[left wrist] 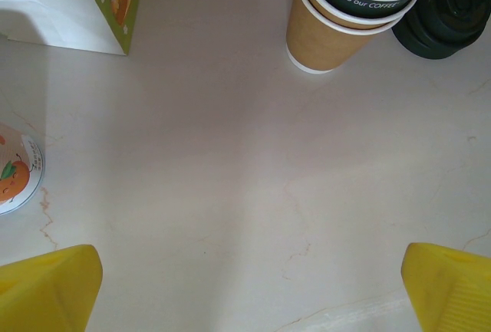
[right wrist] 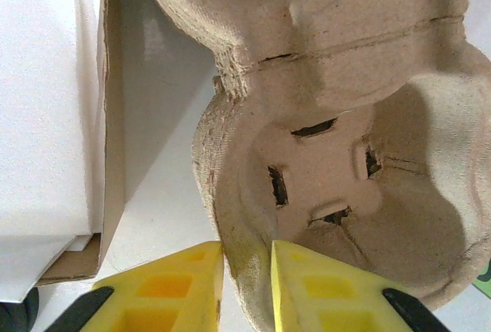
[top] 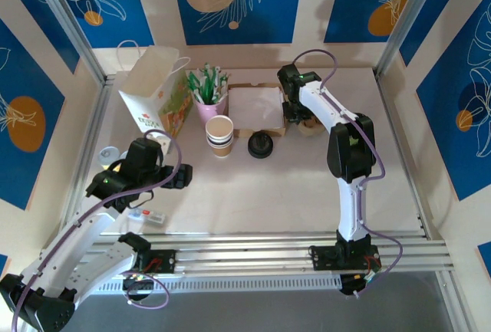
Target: Pack the takeout coffee
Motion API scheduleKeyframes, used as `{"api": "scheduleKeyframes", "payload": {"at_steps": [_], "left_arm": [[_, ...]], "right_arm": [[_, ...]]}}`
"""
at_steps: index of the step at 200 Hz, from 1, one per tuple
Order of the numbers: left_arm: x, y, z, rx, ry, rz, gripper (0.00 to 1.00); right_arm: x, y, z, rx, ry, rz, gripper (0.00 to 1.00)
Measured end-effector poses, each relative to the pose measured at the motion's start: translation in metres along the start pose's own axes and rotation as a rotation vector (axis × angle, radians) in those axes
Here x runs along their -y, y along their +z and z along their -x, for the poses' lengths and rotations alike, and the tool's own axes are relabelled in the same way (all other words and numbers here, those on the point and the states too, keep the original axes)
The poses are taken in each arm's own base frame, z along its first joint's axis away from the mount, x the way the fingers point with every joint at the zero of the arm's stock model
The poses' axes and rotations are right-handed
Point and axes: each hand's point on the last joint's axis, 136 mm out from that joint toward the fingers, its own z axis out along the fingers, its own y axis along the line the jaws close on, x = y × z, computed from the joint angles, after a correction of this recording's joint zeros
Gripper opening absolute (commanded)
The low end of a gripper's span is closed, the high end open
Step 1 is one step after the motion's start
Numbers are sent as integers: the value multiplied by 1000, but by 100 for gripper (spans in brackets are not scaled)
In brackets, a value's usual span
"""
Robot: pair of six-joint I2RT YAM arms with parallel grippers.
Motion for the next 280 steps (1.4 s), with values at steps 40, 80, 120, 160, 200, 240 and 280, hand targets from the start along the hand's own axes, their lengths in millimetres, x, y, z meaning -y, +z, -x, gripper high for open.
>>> {"api": "scheduleKeyframes", "payload": {"at_steps": [40,80,120,160,200,240,280], "left_arm": [[0,0,0,0,0,0,100],[0,0,0,0,0,0,100],[0,0,0,0,0,0,100],[0,0,0,0,1,0,100],[0,1,0,-3,12,1,100],[0,1,0,-3,18,1,100],[0,1,0,-3,18,1,100]], "right_arm": [[1,-1,1,4,-1,1,15],[1,-5,5,13,3,3,14],[2,-7,5,13,4,2,11],[7,-16,8,24,15,3,8],[14,-33,16,64,28,-5,5],[18,-45,16,78,31,-8,1],[19,-50,18,87,34,-7,0]]}}
